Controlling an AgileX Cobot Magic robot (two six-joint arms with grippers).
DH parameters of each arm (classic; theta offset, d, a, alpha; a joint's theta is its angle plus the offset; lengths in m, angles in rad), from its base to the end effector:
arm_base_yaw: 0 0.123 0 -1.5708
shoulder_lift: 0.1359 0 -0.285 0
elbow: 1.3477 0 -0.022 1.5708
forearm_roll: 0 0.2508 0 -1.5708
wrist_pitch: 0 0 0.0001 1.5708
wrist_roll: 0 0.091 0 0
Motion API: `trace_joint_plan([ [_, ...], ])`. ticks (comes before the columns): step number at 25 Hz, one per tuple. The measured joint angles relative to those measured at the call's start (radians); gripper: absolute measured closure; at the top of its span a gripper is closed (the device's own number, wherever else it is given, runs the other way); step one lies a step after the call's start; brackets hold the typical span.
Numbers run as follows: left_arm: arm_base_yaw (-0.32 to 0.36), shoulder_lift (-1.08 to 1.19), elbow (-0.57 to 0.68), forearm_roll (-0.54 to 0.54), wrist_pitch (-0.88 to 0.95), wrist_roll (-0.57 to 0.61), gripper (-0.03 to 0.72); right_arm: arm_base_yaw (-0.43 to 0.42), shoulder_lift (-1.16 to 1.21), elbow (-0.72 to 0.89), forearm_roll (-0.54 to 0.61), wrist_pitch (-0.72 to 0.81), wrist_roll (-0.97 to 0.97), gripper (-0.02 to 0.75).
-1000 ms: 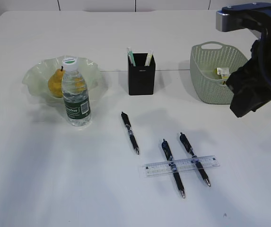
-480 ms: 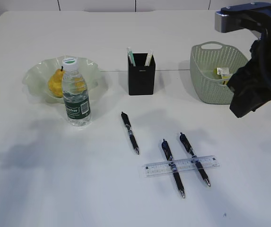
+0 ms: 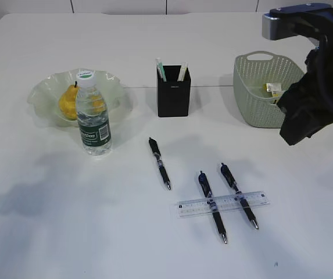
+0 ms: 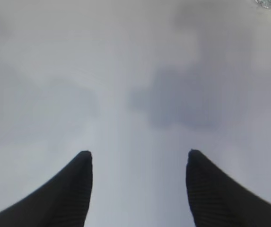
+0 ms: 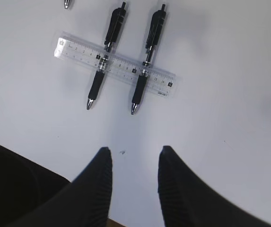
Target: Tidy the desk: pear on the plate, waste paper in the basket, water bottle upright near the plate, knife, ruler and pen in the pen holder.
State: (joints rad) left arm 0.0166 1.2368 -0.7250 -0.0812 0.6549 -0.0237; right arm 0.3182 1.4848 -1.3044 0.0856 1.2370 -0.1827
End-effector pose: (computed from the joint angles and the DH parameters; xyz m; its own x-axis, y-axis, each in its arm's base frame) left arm 0.2245 -0.0008 0.2390 -0.8780 -0.1025 -0.4675 -0.0708 0.9939 -0.0850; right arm 0.2709 0.0970 0.3181 -0.8603 -0.4450 -0.2486 -0.4683 0.8827 0.0406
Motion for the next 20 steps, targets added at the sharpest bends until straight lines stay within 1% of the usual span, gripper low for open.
trace_joint_plan([
  [3,0.000,0.000,0.021,0.007,-0.028,0.000,0.244,0.029,0.000,0.000,-0.005,0.000,-0.014,0.485],
  [8,0.000,0.000,0.025,0.007,-0.032,0.000,0.244,0.130,0.005,0.000,-0.051,0.000,-0.049,0.484],
  [10,0.000,0.000,0.025,0.007,-0.032,0.000,0.244,0.152,0.021,0.000,-0.057,0.000,-0.073,0.485],
  [14,0.000,0.000,0.025,0.007,-0.032,0.000,0.244,0.159,0.057,0.000,-0.071,-0.008,-0.109,0.484],
  [16,0.000,0.000,0.025,0.002,-0.032,0.000,0.244,0.159,0.072,0.000,-0.095,-0.016,-0.144,0.485],
  [20,0.000,0.000,0.025,-0.006,-0.032,0.000,0.244,0.159,0.106,0.000,-0.116,-0.038,-0.263,0.485],
])
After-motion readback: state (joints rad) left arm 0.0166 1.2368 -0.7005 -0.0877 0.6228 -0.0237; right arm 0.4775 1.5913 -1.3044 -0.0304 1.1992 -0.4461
